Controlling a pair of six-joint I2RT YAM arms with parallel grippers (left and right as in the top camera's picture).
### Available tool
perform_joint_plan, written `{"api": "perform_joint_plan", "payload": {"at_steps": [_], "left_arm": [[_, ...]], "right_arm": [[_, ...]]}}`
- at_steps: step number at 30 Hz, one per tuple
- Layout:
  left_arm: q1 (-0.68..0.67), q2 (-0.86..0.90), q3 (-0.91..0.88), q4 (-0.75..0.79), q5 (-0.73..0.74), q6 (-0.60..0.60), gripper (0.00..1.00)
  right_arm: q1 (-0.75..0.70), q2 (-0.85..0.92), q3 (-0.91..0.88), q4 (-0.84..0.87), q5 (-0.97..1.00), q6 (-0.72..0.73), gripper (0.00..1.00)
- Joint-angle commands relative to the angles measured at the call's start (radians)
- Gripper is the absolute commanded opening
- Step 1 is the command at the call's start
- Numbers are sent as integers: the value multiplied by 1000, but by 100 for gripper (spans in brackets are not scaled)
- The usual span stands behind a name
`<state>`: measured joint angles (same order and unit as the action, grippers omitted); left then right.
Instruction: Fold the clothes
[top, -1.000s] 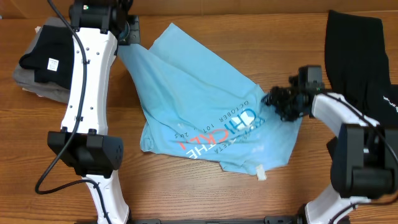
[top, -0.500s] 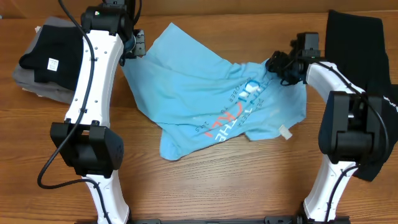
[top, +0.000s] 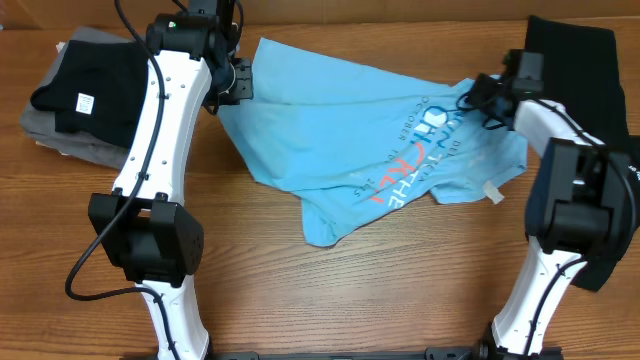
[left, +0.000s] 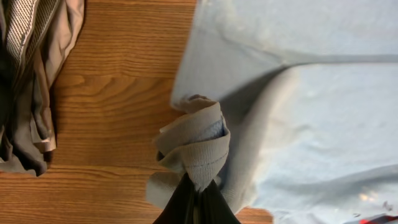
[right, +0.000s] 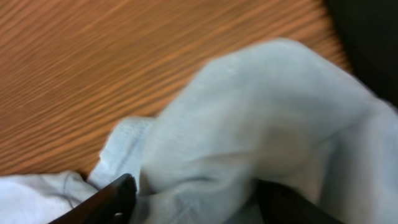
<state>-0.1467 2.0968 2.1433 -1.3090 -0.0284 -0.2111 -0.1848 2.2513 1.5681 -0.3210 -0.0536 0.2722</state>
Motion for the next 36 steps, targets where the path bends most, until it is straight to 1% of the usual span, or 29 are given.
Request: {"api": "perform_joint_plan", "payload": {"at_steps": [1,6,10,14,19,24,27,30,33,36], "left_arm": [[0,9,-13,0,18,-10,4],[2,9,-13,4,18,-10,4],[2,9,-13,6,18,-9,8],[2,9,-13,9,17,-5,8],[4,9,-13,17,9,-2,6],[20,9,-13,23,6,-3,5],[35,9,-13,23,6,-3,5],[48,9,-13,27,7,-3,6],[58,9,-13,31,7,-3,6],[66,9,-13,35,7,-3,7]], "right_arm": [[-42,53,30,-74,-66,-42,72],[-47,2,154,-252,-130,-45,77],[-38,-90,259,-435,-271,-15,77],[-12,-204,286,-612,-375,-7,78],[49,-309,285,-813,-367,-31,78],[117,-373,284,-949,-344,-72,77],[168,-399,267,-1001,-311,-71,77],[228,-433,186,-1005,-283,-58,76],[285,-465,51,-954,-261,-15,76],[337,-506,-109,-865,-262,44,76]]}}
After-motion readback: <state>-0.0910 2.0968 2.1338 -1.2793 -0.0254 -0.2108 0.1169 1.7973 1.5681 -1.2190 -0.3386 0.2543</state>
